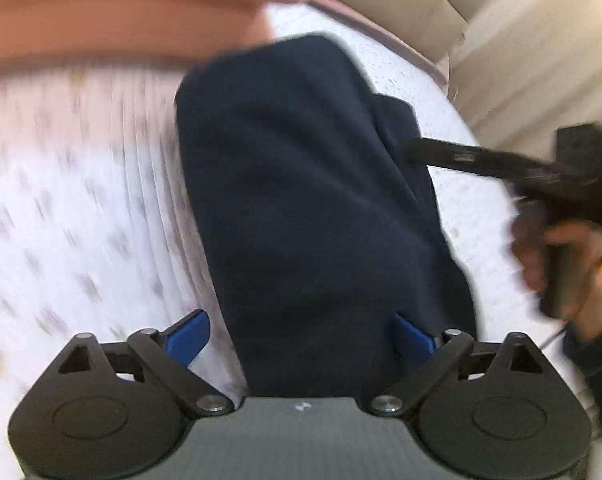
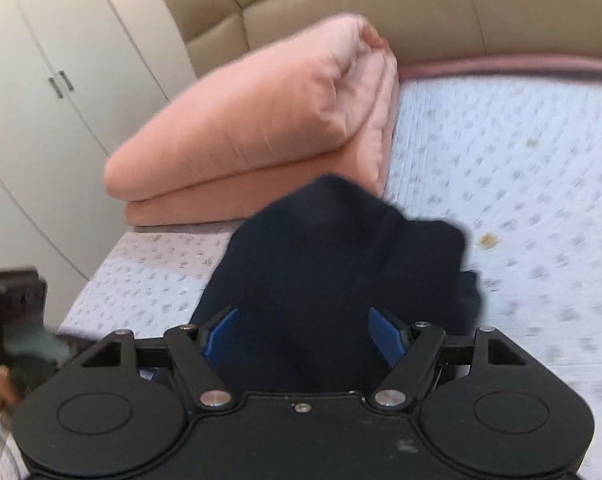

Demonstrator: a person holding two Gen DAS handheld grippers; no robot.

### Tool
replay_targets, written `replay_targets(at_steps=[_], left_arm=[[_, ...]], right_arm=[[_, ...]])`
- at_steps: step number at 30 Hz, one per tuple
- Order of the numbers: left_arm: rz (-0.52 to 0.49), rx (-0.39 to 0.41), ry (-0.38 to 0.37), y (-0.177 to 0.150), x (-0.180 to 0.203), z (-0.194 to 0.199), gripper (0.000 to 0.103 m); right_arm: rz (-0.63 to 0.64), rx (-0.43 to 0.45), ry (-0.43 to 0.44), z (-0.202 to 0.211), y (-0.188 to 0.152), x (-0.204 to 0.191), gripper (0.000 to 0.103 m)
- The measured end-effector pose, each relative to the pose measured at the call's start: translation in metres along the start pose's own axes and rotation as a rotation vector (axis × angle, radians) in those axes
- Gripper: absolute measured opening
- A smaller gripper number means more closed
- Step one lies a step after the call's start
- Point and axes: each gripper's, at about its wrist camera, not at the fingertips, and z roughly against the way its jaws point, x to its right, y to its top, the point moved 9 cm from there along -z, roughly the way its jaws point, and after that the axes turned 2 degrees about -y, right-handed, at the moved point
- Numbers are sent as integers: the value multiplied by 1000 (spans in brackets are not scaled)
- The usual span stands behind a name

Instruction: Fold large clothes

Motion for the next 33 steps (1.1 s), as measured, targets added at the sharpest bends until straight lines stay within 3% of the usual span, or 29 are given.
replay_targets(at_steps=[2,3,5,8,11,15,18,22,23,25,27,31,33], left_arm=[[16,-7,-25,-4,-5,-5,101],[19,-13,-37,-5,-5,-7,101],[35,-59,-78,-13,-3,-13,102],[-1,-59,-71,-15,-2,-19,103],[-36,-67,-43,-19,3,-19,103],[-86,-66,9,-21,7,-27,103],[-83,-67,22,-23,10,-33,103],[-129,-87,71,-22,18,-41,103],[-140,-91,85,-22,20,-42,103],[-161,-101,99,-22,22,-46,103],[-165,-109,103,-20,21,-47,103],[-136,-139,94,-22,20,-33,103],[-191,-170,96,-28,27,-22,103]], right_arm=[[27,-25,-35,-46,7,-2,93],[59,-24,-47,-60,5,-2,101],[77,42,-90,-74,11,-3,103],[-26,81,-113,-103,30,12,103],[-46,74,-102,-105,36,20,103],[9,110,-154,-46,45,12,100],[182,118,-36,5,23,-20,103],[491,-88,175,41,-68,-61,103],[575,-132,166,42,-92,-60,103],[713,-214,22,32,-131,-41,103],[833,-145,-12,37,-148,-30,103],[696,-219,-114,43,-134,-2,102],[567,-253,-147,54,-122,13,100]])
